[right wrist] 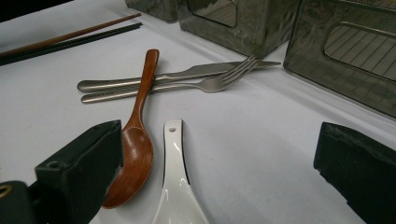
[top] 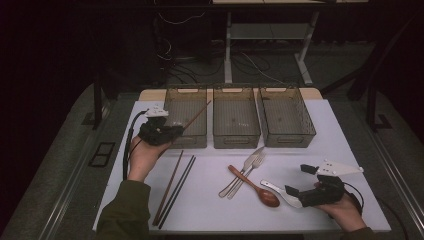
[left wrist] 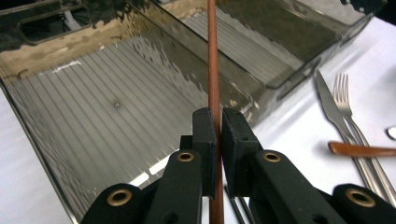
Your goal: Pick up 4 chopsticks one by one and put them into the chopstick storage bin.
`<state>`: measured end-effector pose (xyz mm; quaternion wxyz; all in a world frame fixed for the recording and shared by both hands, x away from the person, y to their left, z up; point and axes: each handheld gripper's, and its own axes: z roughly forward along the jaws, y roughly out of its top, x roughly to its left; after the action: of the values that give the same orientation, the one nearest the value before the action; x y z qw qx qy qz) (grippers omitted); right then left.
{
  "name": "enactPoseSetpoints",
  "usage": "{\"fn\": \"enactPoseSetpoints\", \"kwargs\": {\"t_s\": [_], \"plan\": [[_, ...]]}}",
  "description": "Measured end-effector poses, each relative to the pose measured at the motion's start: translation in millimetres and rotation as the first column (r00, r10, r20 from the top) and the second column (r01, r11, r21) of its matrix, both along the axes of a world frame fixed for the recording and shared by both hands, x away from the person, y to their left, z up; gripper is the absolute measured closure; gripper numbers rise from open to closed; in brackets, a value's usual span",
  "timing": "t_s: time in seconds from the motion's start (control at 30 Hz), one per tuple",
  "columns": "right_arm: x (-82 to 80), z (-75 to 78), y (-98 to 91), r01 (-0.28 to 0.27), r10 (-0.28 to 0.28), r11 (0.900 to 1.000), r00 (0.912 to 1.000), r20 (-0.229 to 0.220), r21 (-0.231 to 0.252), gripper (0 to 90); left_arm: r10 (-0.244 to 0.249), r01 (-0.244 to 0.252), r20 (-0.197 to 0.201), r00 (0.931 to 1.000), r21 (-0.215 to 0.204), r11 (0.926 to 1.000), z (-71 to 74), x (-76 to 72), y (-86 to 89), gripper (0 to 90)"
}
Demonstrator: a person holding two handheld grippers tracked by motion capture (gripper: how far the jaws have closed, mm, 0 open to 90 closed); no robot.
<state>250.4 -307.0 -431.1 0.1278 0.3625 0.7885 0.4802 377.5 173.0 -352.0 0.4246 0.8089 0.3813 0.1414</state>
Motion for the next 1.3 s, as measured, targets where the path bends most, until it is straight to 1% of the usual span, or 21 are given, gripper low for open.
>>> {"fn": "enactPoseSetpoints", "kwargs": {"t_s": [0.23,0.37,0.43,0.47,0.5,0.57,0.67,0.7,0.73,0.77,0.8,0.83,0.9,1.03,1.07,1.13,1.17,1.3], "plan": [[0.2,0.0,0.0,0.003,-0.003,1.0000,1.0000,0.001,0.000,1.3,0.023,-0.023,0.015,0.9996,-0.002,0.9997,6.5,20.0,-3.6,83.7],[0.1,-0.1,-0.3,0.003,-0.003,1.0000,1.0000,0.002,-0.001,1.3,0.038,-0.038,0.017,0.9991,0.000,0.9993,7.1,32.7,-5.0,83.7],[0.1,-0.1,-0.9,0.005,-0.005,1.0000,1.0000,-0.001,-0.001,1.4,0.035,-0.035,0.021,0.9992,0.003,0.9994,6.7,39.3,-5.4,83.7],[0.0,-0.3,-1.1,0.005,-0.005,1.0000,1.0000,0.000,-0.002,1.3,0.037,-0.037,0.022,0.9991,0.014,0.9992,6.5,42.3,-5.5,83.7],[-0.1,-0.3,-1.3,0.005,-0.005,1.0000,1.0000,-0.001,-0.003,1.4,0.045,-0.046,0.023,0.9987,0.021,0.9987,5.7,45.8,-5.6,83.7],[-0.2,-0.3,-1.5,0.007,-0.007,1.0000,1.0000,0.000,-0.002,1.4,0.059,-0.059,0.021,0.9980,0.006,0.9982,3.6,52.5,-4.7,83.7],[-0.5,-0.4,-1.6,0.009,-0.009,1.0000,1.0000,0.001,-0.001,1.4,0.082,-0.082,0.024,0.9964,0.007,0.9966,0.6,62.5,-2.9,83.7],[-1.2,-0.2,-1.9,0.013,-0.013,0.9999,0.9999,-0.001,-0.001,1.4,0.101,-0.101,0.019,0.9947,0.018,0.9947,-2.1,69.2,-1.3,83.7],[-1.2,-0.2,-1.9,0.013,-0.013,0.9999,0.9999,-0.001,-0.001,1.4,0.101,-0.101,0.019,0.9947,0.018,0.9947,-2.1,69.2,-1.3,83.7],[-1.8,-0.1,-2.6,0.012,-0.012,0.9999,0.9999,0.003,0.000,1.4,0.123,-0.124,0.014,0.9923,0.022,0.9921,-4.8,75.6,1.1,83.7],[-2.1,0.1,-3.0,0.013,-0.013,0.9999,0.9999,0.003,0.001,1.3,0.123,-0.124,0.014,0.9923,0.022,0.9921,-4.8,75.6,1.1,83.7],[-2.3,0.1,-3.2,0.014,-0.014,0.9999,0.9999,0.002,0.003,1.4,0.130,-0.130,0.011,0.9915,0.017,0.9914,-6.1,78.6,2.4,83.7],[-2.4,0.1,-3.4,0.015,-0.015,0.9999,0.9999,0.002,0.004,1.4,0.144,-0.144,0.005,0.9896,0.020,0.9894,-7.7,83.7,4.7,83.7],[-2.5,-0.2,-4.1,0.014,-0.014,0.9999,0.9999,0.000,0.003,1.4,0.168,-0.168,-0.010,0.9857,-0.010,0.9857,-10.8,91.3,8.4,83.6],[-2.4,-0.3,-4.2,0.013,-0.013,0.9999,0.9999,-0.001,0.003,1.4,0.174,-0.174,-0.011,0.9847,-0.007,0.9848,-11.3,92.6,7.9,83.6],[-2.5,-0.4,-4.2,0.015,-0.015,0.9999,0.9999,-0.003,0.004,1.4,0.177,-0.177,-0.016,0.9841,-0.006,0.9842,-12.6,95.5,6.8,83.6],[-2.3,-0.5,-4.1,0.015,-0.015,0.9999,0.9999,-0.002,0.002,1.3,0.179,-0.180,-0.022,0.9835,-0.020,0.9835,-13.1,97.6,5.6,83.6],[-2.4,-0.5,-3.7,0.012,-0.012,0.9999,0.9999,0.000,0.003,1.4,0.175,-0.176,-0.026,0.9842,-0.016,0.9843,-15.6,100.0,1.7,83.6]]}}
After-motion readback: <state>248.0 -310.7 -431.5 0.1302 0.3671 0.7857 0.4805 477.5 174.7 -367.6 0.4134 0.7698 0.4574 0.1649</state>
